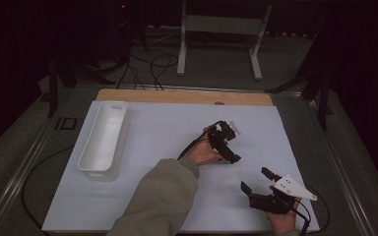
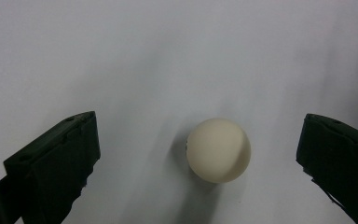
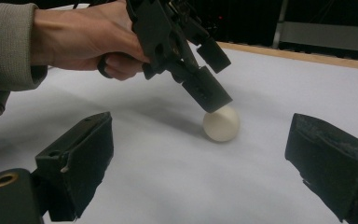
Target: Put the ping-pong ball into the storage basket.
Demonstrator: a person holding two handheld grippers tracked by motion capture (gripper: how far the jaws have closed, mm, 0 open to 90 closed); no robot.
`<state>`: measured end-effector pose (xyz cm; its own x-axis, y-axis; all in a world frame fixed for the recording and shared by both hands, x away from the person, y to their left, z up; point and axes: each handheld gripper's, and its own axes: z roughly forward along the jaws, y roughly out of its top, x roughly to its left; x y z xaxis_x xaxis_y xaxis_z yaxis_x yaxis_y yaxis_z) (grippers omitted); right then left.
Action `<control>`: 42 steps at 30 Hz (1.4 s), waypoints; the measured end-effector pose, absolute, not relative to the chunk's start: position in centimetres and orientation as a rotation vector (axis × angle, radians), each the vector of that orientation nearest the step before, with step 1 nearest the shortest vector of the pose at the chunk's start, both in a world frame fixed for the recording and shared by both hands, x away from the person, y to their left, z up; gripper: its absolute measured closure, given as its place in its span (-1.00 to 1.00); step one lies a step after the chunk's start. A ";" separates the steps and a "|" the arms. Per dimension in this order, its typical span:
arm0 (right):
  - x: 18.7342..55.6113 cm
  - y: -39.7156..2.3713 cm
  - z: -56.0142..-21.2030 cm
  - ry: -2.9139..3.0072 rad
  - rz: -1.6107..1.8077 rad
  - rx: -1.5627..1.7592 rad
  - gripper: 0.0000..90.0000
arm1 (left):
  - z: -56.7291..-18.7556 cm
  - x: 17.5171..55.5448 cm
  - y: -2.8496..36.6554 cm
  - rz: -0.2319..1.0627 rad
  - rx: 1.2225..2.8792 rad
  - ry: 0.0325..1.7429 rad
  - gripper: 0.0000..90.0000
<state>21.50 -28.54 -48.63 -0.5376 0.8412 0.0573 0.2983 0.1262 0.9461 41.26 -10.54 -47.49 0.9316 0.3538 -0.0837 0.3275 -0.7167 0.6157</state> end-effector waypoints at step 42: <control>21.5 -28.6 -48.6 1.909 1.416 1.099 -0.83 | -49.8 41.5 -11.7 -0.005 2.469 0.501 -0.96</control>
